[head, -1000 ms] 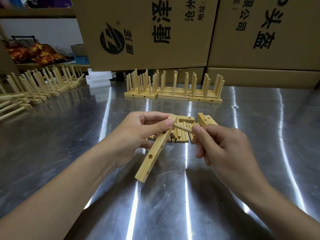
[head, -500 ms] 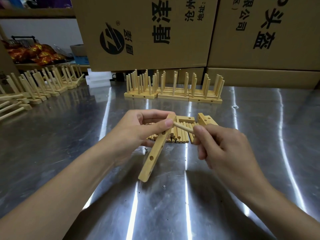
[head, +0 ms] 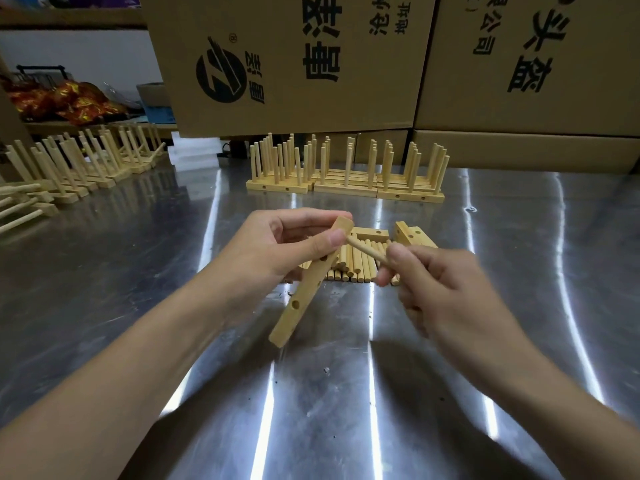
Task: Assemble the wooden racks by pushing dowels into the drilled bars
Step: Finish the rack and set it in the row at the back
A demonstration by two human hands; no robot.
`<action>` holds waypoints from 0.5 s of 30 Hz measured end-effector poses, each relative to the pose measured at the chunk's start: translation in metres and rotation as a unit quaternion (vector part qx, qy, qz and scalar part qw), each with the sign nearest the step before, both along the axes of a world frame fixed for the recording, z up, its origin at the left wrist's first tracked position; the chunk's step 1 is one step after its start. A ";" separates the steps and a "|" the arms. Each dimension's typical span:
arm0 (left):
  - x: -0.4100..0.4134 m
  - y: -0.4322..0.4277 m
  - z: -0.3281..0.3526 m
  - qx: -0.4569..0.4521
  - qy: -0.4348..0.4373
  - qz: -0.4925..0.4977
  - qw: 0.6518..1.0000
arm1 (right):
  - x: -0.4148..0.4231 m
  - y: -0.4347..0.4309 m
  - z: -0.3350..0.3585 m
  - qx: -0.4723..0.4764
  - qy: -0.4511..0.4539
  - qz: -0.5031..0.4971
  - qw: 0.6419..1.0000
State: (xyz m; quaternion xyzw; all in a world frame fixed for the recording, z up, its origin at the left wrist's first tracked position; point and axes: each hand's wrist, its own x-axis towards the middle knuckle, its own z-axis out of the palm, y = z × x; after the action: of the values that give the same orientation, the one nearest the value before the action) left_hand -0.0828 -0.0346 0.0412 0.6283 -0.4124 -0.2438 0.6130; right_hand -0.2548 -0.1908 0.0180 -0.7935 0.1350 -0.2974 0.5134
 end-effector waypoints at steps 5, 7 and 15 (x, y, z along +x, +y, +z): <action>-0.003 -0.005 -0.006 -0.016 0.004 0.006 1.000 | -0.002 -0.009 0.011 0.332 0.096 0.106 0.932; -0.002 -0.008 -0.009 -0.027 0.026 0.040 0.999 | -0.001 -0.016 0.012 0.240 0.079 0.046 0.966; 0.020 -0.006 -0.019 -0.110 0.325 0.174 0.923 | 0.003 -0.018 -0.012 -0.154 0.020 -0.104 0.982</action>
State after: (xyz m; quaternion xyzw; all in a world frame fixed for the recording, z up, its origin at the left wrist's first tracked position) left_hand -0.0630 -0.0410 0.0221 0.5048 -0.0993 -0.2774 0.8114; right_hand -0.2517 -0.2085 0.0060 -0.8506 0.1793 -0.3506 0.3483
